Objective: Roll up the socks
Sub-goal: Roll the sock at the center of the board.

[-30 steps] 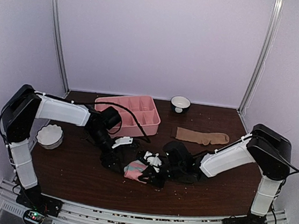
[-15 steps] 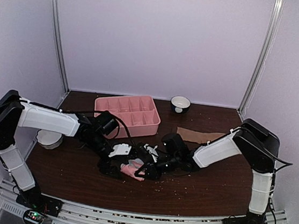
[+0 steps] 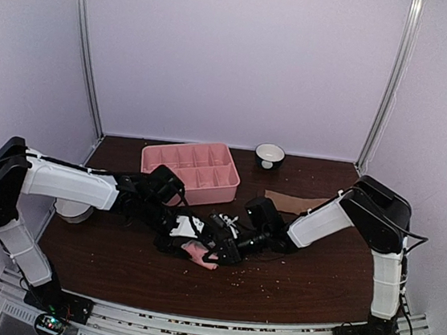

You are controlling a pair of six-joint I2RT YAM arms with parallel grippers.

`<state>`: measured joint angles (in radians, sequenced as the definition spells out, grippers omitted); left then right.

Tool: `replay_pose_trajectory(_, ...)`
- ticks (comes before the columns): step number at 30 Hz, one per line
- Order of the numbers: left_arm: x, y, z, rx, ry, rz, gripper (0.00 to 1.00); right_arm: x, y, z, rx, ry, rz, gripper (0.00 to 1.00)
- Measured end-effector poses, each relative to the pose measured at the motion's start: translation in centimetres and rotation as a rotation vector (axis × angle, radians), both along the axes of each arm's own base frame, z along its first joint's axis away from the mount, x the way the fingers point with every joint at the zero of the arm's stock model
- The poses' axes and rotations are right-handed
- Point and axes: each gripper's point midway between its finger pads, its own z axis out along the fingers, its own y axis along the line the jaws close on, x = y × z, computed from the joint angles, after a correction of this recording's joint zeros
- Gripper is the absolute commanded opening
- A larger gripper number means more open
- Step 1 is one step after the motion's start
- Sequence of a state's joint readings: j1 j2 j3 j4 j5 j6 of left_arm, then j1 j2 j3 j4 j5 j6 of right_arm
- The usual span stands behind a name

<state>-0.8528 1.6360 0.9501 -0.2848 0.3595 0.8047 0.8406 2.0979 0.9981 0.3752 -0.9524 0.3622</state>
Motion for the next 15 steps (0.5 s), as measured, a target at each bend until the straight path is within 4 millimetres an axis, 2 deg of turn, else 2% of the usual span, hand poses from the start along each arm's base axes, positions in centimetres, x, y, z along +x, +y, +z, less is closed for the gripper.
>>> replay_pose_trajectory(4, 0.9, -1.3, -0.7, 0.033, 0.018, -0.024, 0.52, 0.1, 0.0, 0.0, 0.012, 0.037, -0.003, 0.06)
replay_pose_trajectory(7, 0.6, -1.5, -2.0, 0.077, 0.066, -0.043, 0.41, 0.1, 0.0, -0.1, 0.015, 0.059, -0.004, 0.07)
replay_pose_trajectory(9, 0.5, -1.4, -2.5, 0.099, 0.092, -0.048, 0.39, 0.2, -0.1, -0.1, 0.015, 0.071, -0.005, 0.08)
replay_pose_trajectory(11, 0.3, -1.4, -2.7, 0.112, 0.109, -0.053, 0.42, 0.2, -0.1, -0.1, 0.02, 0.075, -0.005, 0.08)
replay_pose_trajectory(15, -0.1, -1.3, -2.7, 0.12, 0.132, -0.062, 0.61, 0.6, -0.3, -0.1, 0.027, 0.081, -0.019, 0.08)
